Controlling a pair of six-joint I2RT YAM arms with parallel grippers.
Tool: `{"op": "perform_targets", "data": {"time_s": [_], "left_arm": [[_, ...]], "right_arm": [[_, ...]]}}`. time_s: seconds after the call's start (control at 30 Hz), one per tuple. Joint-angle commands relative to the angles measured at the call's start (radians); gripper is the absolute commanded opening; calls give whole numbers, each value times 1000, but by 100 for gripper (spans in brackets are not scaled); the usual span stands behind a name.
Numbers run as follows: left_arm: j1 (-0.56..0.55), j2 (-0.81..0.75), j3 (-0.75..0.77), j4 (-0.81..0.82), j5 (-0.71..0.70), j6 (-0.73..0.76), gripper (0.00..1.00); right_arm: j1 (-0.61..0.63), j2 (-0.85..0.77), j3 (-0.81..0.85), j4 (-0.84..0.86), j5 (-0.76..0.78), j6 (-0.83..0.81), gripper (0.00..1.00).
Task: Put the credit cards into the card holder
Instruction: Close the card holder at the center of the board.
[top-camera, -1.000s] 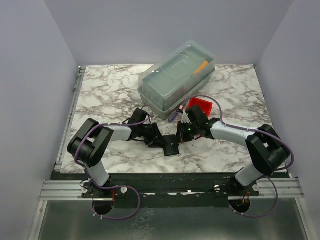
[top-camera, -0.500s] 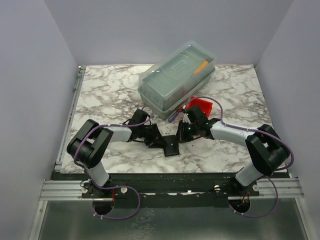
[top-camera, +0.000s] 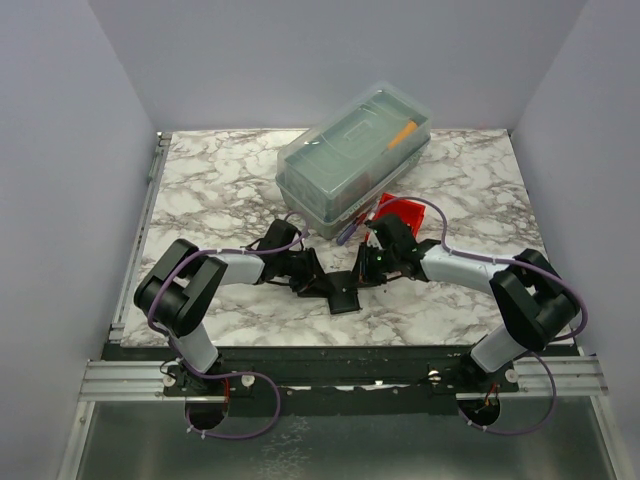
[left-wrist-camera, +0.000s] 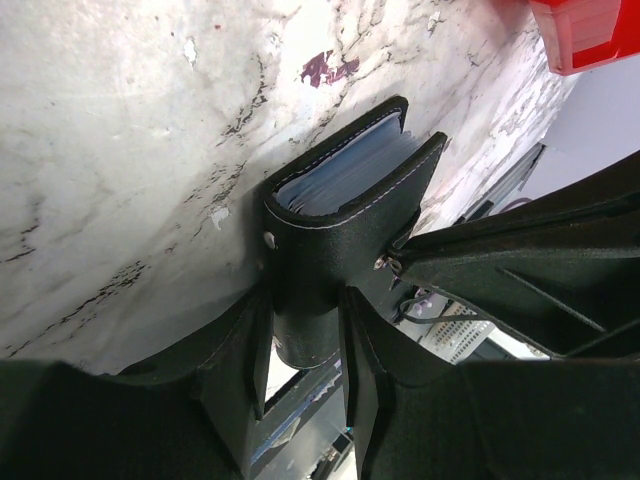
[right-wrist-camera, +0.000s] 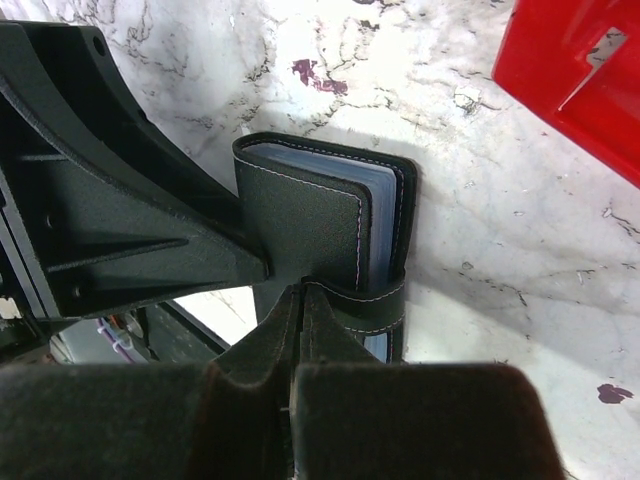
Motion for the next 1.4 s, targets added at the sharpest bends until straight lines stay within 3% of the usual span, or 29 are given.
{"op": "perform_targets", "data": {"time_s": [0.0, 0.37, 0.6, 1.0, 1.37], "left_arm": [[-21, -7, 5, 22, -5, -8, 37], [-21, -9, 9, 21, -4, -11, 37], [-21, -17, 3, 22, -7, -11, 37], [-20, -19, 0, 21, -10, -15, 35], [-10, -18, -8, 20, -12, -23, 26]], "right_arm": [[25, 27, 12, -93, 123, -24, 0], [163, 77, 101, -262, 403, 72, 0], [230, 79, 25, -195, 474, 163, 0], [314, 20, -129, -79, 537, 163, 0], [411, 112, -86, -190, 663, 267, 0]]}}
